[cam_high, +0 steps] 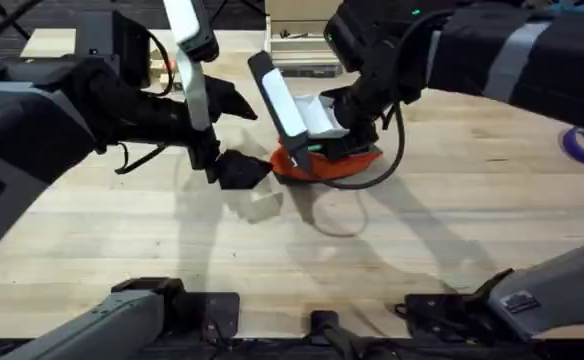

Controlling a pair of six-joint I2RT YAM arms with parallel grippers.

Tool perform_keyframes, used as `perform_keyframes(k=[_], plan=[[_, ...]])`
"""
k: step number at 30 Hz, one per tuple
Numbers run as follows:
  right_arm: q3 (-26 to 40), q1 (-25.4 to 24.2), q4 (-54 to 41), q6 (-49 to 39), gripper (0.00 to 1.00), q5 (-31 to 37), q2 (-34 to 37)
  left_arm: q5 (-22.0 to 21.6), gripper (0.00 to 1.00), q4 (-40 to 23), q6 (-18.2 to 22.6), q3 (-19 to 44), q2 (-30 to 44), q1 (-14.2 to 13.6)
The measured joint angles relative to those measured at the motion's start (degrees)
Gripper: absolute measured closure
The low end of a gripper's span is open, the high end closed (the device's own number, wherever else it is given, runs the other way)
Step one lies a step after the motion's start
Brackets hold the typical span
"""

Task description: Unzip the bag, pick up the pens from the table one at a time and place them inside, then zip the bag closed.

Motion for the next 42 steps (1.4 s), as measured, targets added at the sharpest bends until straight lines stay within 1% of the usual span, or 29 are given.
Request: perform_keyframes(k=[3, 4, 5, 9, 10, 11, 12, 28, 29, 34, 42], plan=[[0.0, 0.4, 0.0, 0.0, 0.968, 0.0, 0.1, 0.0, 0.007, 0.0, 0.0, 0.0, 0.0, 0.0], [0.0, 0.5, 0.0, 0.0, 0.946, 0.0, 0.1, 0.0, 0.007, 0.0, 0.0, 0.0, 0.0, 0.0], [0.0, 0.5, 0.1, -0.1, 0.88, 0.0, 0.1, 0.0, 0.007, 0.0, 0.0, 0.0, 0.0, 0.0], [0.0, 0.5, 0.1, 0.0, 0.303, 0.0, 0.1, 0.0, 0.007, 0.0, 0.0, 0.0, 0.0, 0.0], [0.0, 0.5, 0.1, 0.0, 0.172, 0.0, 0.1, 0.0, 0.008, 0.0, 0.0, 0.0, 0.0, 0.0], [0.0, 0.5, 0.1, -0.2, 0.053, 0.0, 0.1, 0.0, 0.007, 0.0, 0.0, 0.0, 0.0, 0.0], [0.0, 0.5, 0.1, -0.2, 0.014, 0.0, 0.1, 0.0, 0.007, 0.0, 0.0, 0.0, 0.0, 0.0], [0.0, 0.5, 0.1, -0.2, 0.004, 0.0, 0.1, -0.4, 0.008, 0.0, 0.0, 0.0, 0.0, 0.0], [0.0, 0.5, 0.1, 2.4, 0.004, 0.2, -0.1, -1.7, 0.007, -0.2, 0.0, 0.0, 0.0, 0.1], [0.0, 0.5, 0.0, 8.8, 0.004, 0.6, -2.4, -2.3, 0.007, -0.4, 0.8, 0.0, 0.0, 1.4], [0.0, 0.5, 0.0, 19.9, 0.004, 0.7, -6.8, -2.8, 0.007, -2.2, 5.1, 0.0, 0.0, 4.4]])
